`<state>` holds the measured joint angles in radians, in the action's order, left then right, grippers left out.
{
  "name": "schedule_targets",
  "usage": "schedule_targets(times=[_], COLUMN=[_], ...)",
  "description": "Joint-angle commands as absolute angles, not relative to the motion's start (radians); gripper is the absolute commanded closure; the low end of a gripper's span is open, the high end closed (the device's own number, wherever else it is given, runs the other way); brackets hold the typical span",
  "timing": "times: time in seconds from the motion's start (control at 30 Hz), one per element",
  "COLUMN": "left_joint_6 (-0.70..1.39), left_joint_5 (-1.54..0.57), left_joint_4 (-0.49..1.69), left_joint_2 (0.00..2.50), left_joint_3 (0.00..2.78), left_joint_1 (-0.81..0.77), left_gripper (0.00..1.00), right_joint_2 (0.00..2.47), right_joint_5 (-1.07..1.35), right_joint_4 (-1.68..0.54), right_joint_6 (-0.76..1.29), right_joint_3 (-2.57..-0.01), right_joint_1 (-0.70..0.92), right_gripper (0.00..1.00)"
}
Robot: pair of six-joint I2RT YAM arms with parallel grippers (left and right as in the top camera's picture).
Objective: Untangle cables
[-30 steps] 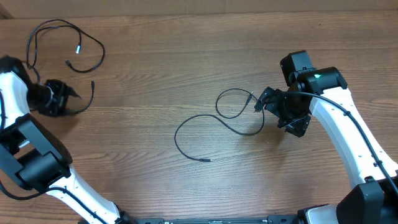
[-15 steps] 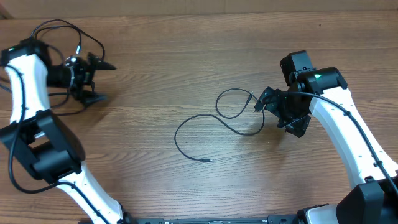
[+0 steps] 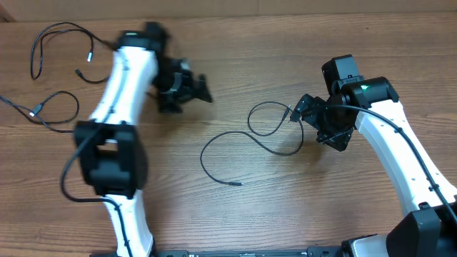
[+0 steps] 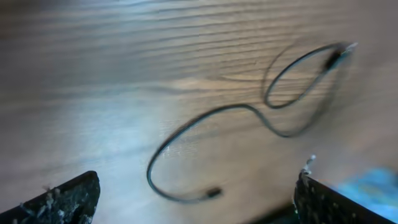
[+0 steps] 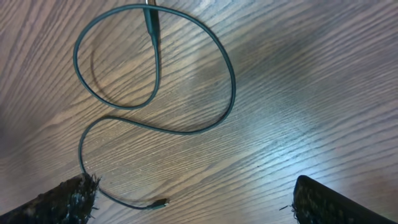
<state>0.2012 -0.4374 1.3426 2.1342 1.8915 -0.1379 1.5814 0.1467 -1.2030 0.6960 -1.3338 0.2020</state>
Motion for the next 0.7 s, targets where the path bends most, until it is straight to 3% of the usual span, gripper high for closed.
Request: schedule_targets(times=[0.0, 0.33, 0.5, 0.67], left_joint_6=[0.252, 0.299, 0.134, 0.031], left_joint_5=[-0.175, -0.171, -0.297, -0.227], left_joint_4=[1.321, 1.221, 1.129, 1.037], left_joint_2=[2.132, 2.132, 2.133, 2.158], left_joint_3=[1.906, 1.905, 1.898, 1.895], left_joint_1=[-0.254, -0.491, -0.59, -0.702], left_gripper=[0.0, 0.0, 0.02, 0.02], right_joint_2=[1.577, 1.577, 1.577, 1.577], right_joint_5=[0.083, 0.047, 0.095, 0.094], right_joint_4=[-1.197, -1.212, -1.275, -1.295], right_joint_6=[0.672, 0.672, 0.672, 0.672], right_joint_3=[-1.334, -1.334, -1.334, -1.334], right_joint_1=[0.175, -0.17, -0.311, -0.34], right_gripper=[0.0, 0.0, 0.0, 0.0])
